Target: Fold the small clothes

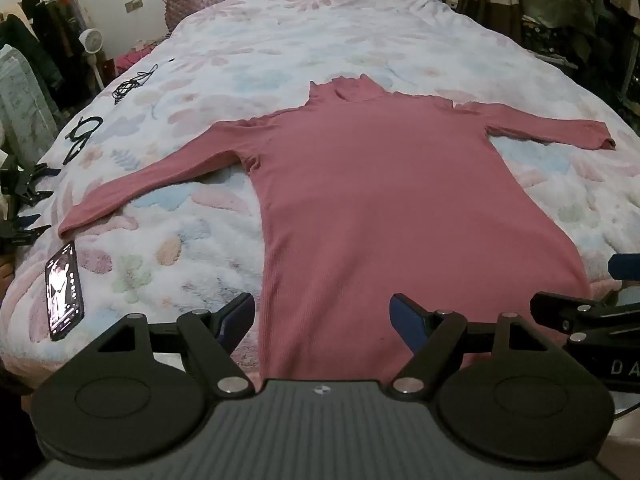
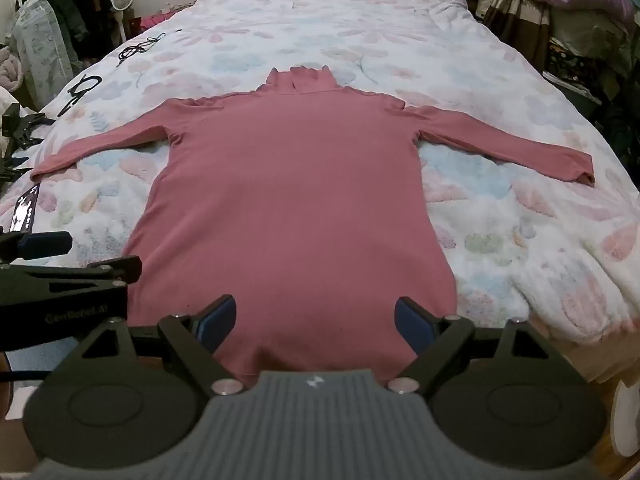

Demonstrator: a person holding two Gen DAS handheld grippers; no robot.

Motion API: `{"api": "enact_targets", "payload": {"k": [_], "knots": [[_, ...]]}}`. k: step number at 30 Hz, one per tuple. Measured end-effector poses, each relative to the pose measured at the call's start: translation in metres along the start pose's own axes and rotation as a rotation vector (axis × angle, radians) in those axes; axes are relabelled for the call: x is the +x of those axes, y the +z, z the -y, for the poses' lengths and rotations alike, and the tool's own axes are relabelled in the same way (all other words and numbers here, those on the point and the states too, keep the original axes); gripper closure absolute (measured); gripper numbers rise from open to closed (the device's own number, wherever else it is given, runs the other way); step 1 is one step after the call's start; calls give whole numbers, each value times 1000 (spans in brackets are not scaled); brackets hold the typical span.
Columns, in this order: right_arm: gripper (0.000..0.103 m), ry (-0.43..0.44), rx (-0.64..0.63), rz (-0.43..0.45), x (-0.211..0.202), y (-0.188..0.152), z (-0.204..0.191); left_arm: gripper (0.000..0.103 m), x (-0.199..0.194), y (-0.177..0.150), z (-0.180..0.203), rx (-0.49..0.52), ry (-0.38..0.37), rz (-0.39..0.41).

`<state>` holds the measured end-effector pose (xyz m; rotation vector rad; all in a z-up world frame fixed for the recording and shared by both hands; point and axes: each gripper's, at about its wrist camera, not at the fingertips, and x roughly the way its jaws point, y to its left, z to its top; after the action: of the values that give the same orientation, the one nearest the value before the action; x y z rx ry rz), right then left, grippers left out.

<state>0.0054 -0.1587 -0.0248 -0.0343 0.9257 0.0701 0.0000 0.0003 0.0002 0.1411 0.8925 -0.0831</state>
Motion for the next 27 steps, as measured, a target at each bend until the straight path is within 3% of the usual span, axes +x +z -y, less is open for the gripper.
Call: {"api": "enact_targets", "payload": {"k": [27], "knots": [[20, -5, -2, 0, 0, -1, -1, 17, 0, 0, 0, -1, 3, 2]]}}
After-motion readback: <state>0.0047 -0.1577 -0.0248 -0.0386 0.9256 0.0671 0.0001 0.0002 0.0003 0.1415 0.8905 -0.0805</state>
